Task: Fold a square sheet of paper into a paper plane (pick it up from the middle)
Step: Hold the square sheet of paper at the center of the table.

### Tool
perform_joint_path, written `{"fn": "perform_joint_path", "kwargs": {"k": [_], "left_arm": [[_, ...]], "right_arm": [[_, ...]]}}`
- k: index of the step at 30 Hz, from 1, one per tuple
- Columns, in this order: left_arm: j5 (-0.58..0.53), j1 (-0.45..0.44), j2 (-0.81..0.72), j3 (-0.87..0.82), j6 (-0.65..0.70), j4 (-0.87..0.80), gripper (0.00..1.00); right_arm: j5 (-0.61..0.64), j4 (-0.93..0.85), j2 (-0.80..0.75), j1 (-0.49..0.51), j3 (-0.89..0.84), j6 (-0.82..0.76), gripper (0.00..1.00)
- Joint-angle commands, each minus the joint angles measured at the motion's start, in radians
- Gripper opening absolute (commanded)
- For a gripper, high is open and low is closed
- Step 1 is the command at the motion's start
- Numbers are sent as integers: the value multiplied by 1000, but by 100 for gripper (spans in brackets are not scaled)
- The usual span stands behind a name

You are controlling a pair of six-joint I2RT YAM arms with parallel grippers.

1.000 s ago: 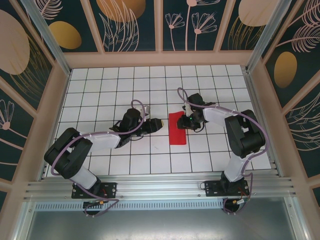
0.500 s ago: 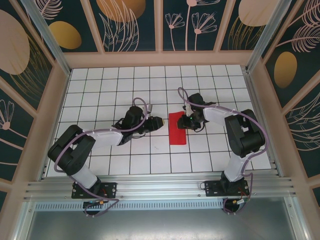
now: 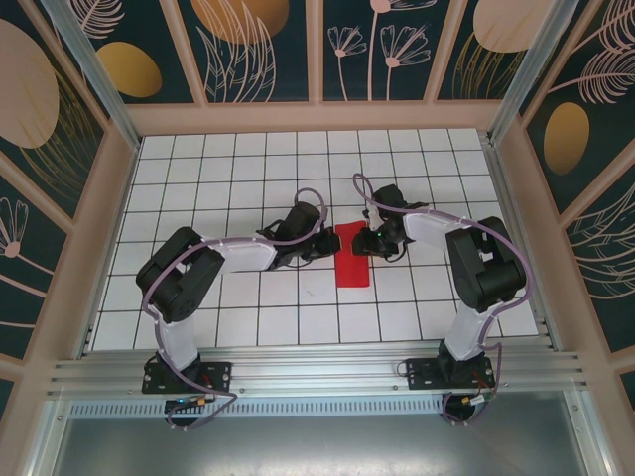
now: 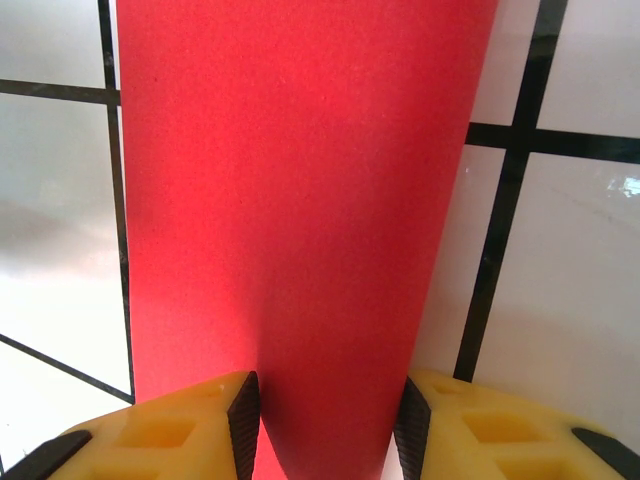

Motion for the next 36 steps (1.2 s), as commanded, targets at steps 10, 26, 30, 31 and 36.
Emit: {"fn": "perform_joint_path", "kwargs": {"k": [10, 26, 30, 31, 36], "left_arm": [[-73, -29, 115, 152, 53, -207, 0], [-118, -37, 180, 157, 68, -281, 0], [-140, -40, 191, 164, 79, -314, 0], [-144, -42, 193, 164, 80, -319, 0], [-151, -44, 189, 156, 82, -325, 0]], "right_arm": [[32, -4, 45, -11, -19, -2, 44], [29, -8, 39, -11, 0, 10, 45], [28, -14, 17, -11, 25, 23, 47], [31, -17, 9, -11, 31, 27, 48], [84, -23, -65, -26, 44, 61, 54]]}}
